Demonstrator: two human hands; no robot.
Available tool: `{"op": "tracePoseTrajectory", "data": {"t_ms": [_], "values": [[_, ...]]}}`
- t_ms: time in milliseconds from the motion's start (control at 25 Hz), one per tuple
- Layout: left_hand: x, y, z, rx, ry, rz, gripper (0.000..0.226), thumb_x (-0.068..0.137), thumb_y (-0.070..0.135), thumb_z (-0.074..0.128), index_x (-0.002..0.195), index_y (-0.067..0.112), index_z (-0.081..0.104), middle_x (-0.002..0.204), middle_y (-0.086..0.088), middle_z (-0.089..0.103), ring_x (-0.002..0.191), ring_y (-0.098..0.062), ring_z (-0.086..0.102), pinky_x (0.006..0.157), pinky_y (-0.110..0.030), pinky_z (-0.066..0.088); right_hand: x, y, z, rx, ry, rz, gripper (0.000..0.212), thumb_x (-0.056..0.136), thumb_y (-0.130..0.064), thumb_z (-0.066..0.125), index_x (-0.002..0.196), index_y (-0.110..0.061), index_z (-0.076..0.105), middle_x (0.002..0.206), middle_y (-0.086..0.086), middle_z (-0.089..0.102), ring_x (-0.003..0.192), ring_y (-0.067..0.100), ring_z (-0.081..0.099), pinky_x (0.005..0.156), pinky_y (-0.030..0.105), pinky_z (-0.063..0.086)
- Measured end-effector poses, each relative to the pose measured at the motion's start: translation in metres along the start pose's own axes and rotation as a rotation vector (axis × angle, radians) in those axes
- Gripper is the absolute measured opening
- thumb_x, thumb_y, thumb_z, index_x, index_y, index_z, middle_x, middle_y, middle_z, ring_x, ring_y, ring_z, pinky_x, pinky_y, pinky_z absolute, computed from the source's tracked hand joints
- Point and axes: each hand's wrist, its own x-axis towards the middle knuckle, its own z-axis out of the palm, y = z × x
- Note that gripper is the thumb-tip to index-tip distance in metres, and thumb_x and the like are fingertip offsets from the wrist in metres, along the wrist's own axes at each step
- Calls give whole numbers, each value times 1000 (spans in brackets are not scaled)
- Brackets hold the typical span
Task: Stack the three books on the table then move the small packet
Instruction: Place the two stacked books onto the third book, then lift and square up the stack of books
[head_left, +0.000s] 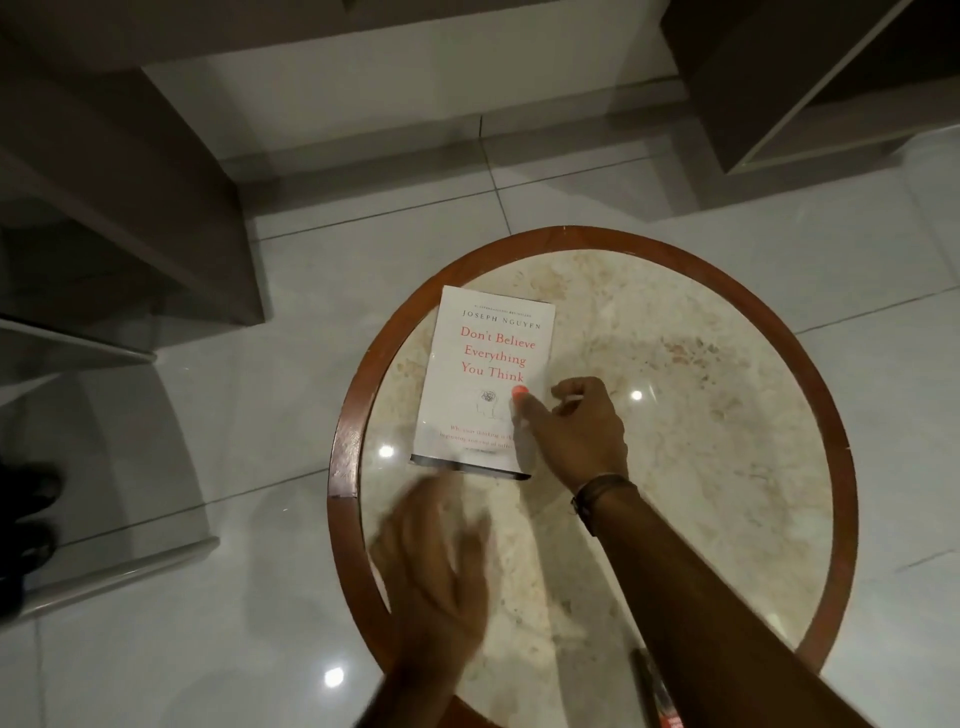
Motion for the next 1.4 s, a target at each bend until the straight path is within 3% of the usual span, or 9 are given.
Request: {"op": "tracePoseTrajectory", "data": {"t_ms": [80,160,400,600,800,960,1080,1240,1400], "values": [[80,10,-3,20,46,-326,61,102,53,48,151,17,54,157,-11,59,145,-29,51,125,-57,35,9,-8,2,13,-23,-10,67,85,-51,78,140,-20,54,133,4,65,120,25,65,104,44,54],[140,20,9,146,-211,-468,70,102,62,48,157,20,44,165,-14,46,148,-38,44,124,-60,33,14,-14,9,-58,-44,-33,72,87,-48,77,145,-16,51,138,8,63,126,30,63,108,49,53],[158,9,27,13,-400,-399,46,101,37,67,140,18,51,156,-12,53,140,-38,54,114,-54,52,6,-12,23,-196,29,-118,67,88,-41,79,142,-17,48,139,10,54,130,33,52,105,47,50],[156,9,-23,-555,-521,-351,43,95,19,76,123,35,47,136,4,71,122,-24,73,89,-38,68,-5,-1,-10,318,-200,-227,59,95,-10,75,139,-21,37,129,-4,66,117,17,71,91,32,65],[130,23,-46,-658,-357,-98,59,104,11,60,156,22,35,153,0,59,140,-13,60,105,-34,60,-16,4,-19,359,-136,-705,46,100,-4,67,141,-12,49,131,-3,65,124,6,66,95,19,58],[119,40,-43,-547,-358,-151,56,103,18,57,152,8,32,143,3,56,130,15,56,108,-10,46,-14,20,2,312,-154,-673,43,101,10,57,140,0,44,123,-19,61,117,-18,59,95,5,48],[118,32,-38,-554,-301,-117,61,101,17,58,153,-3,34,128,19,52,113,32,54,94,3,45,-3,32,9,316,-139,-706,42,101,6,58,140,-3,46,124,-35,61,123,-10,60,98,7,48],[115,22,-23,-478,-400,-180,60,106,5,50,157,-9,21,148,-14,54,136,-9,58,118,-35,52,1,35,17,289,-158,-668,41,102,0,58,140,2,42,124,-18,65,115,-4,65,92,14,55],[113,37,-20,-436,-455,-155,66,93,26,48,153,19,22,153,-4,48,134,-6,56,104,-17,54,-6,34,-6,292,-220,-544,50,104,-11,61,142,-31,35,132,-14,61,117,-10,63,89,15,59]]}}
